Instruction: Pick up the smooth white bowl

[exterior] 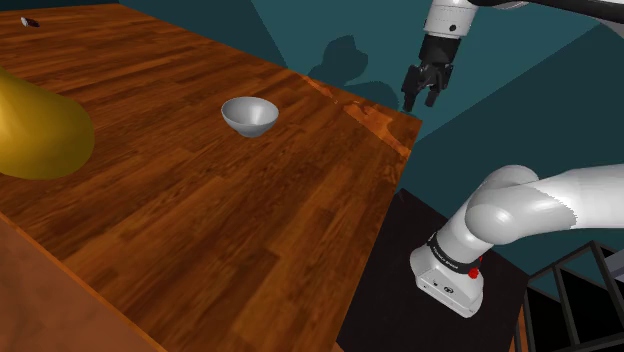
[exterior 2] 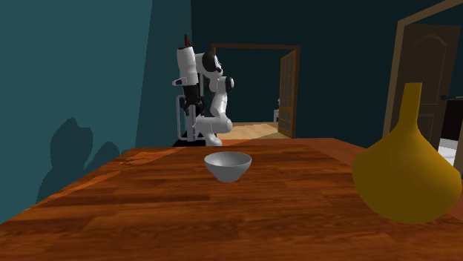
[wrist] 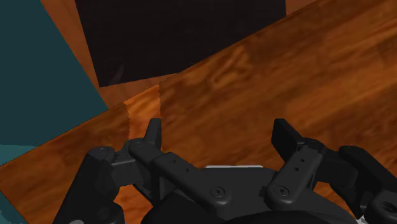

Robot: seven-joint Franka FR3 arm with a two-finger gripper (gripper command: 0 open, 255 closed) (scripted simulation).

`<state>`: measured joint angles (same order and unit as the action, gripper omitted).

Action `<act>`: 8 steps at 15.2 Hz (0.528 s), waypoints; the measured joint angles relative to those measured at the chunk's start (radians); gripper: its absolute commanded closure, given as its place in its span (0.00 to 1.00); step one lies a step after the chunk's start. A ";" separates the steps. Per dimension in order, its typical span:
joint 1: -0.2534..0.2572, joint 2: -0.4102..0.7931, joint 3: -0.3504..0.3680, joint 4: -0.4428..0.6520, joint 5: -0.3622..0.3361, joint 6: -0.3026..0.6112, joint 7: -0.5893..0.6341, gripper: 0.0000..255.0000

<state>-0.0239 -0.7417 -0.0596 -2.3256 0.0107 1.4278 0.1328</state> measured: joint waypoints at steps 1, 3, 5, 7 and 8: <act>0.000 0.000 0.000 0.000 0.000 0.000 0.000 0.00; 0.008 0.034 0.005 0.004 0.014 0.035 0.002 0.00; 0.019 0.092 0.009 0.024 0.032 0.082 0.002 0.00; 0.032 0.143 0.016 0.032 0.054 0.135 0.003 0.00; 0.038 0.180 0.016 0.056 0.062 0.153 0.000 0.00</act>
<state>0.0136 -0.5616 -0.0436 -2.2693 0.0731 1.5810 0.1323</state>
